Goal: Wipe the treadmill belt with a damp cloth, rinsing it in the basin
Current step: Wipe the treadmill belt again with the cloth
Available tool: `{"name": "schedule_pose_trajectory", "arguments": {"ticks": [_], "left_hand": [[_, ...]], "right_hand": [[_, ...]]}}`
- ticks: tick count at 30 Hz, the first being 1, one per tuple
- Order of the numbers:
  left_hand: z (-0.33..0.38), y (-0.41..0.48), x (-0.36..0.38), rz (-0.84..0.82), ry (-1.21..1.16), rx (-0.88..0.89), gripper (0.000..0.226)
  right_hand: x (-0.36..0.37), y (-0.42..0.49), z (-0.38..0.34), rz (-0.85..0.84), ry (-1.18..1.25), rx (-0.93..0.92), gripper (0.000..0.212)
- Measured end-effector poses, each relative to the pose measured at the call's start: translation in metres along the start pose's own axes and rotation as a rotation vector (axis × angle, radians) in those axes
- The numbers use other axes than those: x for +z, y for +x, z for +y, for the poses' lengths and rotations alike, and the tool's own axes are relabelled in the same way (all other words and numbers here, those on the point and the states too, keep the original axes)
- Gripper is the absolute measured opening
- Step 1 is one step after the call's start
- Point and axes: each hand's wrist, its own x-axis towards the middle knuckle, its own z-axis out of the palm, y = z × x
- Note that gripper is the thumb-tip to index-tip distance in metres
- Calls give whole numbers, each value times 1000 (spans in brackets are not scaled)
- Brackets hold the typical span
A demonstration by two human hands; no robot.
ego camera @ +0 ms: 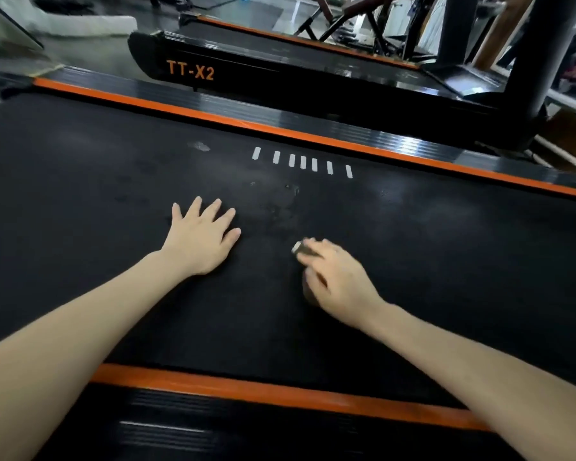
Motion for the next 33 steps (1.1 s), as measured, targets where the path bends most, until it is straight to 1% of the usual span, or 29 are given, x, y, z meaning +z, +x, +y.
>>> {"name": "schedule_pose_trajectory", "arguments": {"ticks": [3, 6, 8, 10, 15, 17, 18, 21, 23, 25, 27, 29, 33], "left_hand": [[-6, -8, 6, -36, -34, -44, 57], [-7, -16, 12, -12, -66, -52, 56], [-6, -21, 14, 17, -81, -53, 55], [-6, -26, 16, 31, -93, -62, 54], [-3, -32, 13, -17, -75, -100, 52], [0, -32, 10, -44, -55, -110, 52], [2, -32, 8, -71, -46, -111, 52], [2, -32, 6, -128, -27, -113, 52], [-1, -33, 3, -148, -29, -103, 52], [-2, -34, -1, -161, -20, -91, 51], [-2, -35, -2, -162, 5, -84, 51], [-2, -35, -2, -166, 15, -79, 52], [-1, -37, -4, -180, -18, -84, 51]], "right_hand": [[-10, -44, -16, -126, 61, -205, 43], [-10, -40, -8, -101, 45, -342, 39], [-4, -26, -1, -68, 47, -372, 38], [3, -8, 6, -34, 46, -297, 41], [13, 60, 20, 111, -3, 77, 33], [14, 69, 11, 132, -9, 102, 33], [14, 64, 4, 123, 13, 70, 33], [11, 19, -19, 81, 86, -187, 32], [4, -8, -26, 36, 112, -314, 36], [2, -13, -21, -8, 136, -382, 41], [4, 1, -12, 27, 143, -429, 41], [10, 26, -1, 81, 113, -397, 38], [17, 97, 32, 120, 58, -95, 31]]}}
